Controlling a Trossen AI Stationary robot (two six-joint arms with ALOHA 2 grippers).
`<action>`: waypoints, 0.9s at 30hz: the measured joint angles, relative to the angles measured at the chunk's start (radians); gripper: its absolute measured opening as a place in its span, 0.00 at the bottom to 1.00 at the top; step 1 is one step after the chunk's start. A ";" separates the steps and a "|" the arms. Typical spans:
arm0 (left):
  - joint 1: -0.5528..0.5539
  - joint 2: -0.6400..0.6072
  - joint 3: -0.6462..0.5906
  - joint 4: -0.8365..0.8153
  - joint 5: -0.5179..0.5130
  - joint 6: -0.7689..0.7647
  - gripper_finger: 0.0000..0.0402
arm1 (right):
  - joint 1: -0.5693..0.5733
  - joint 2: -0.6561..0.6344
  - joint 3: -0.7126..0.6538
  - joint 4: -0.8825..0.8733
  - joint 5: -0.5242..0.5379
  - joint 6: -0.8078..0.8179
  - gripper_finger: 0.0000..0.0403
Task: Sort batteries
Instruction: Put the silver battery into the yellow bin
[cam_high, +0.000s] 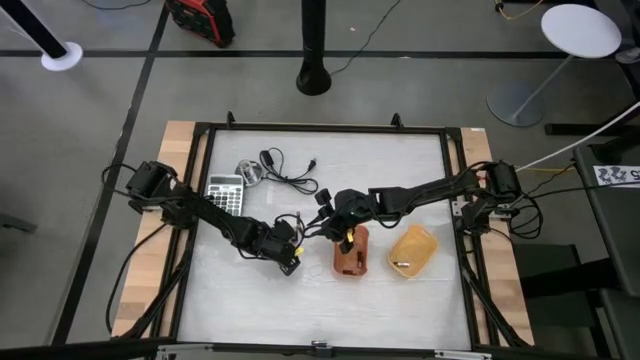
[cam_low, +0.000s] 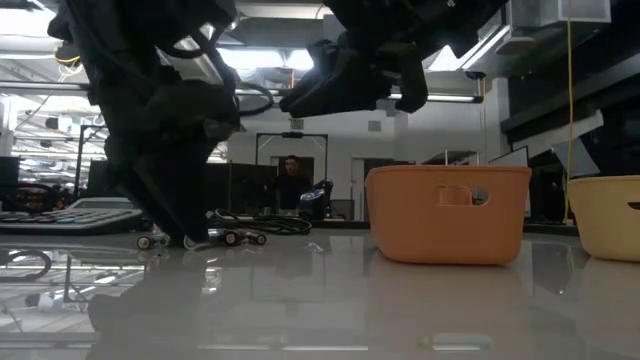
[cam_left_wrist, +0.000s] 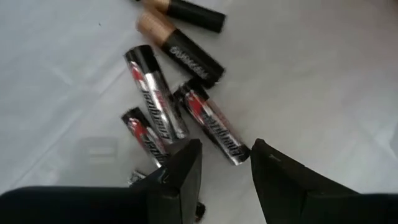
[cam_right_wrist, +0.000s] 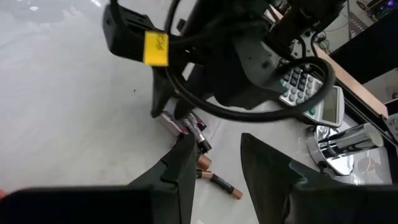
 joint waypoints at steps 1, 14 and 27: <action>0.005 0.005 0.000 0.001 0.000 -0.001 0.32 | 0.000 0.000 0.000 -0.004 0.000 0.000 0.30; 0.038 0.025 0.004 -0.012 0.006 -0.034 0.21 | 0.000 0.000 0.000 -0.036 0.000 0.001 0.30; 0.038 0.016 0.002 -0.023 0.042 -0.045 0.09 | 0.000 0.000 0.000 -0.130 0.000 0.003 0.30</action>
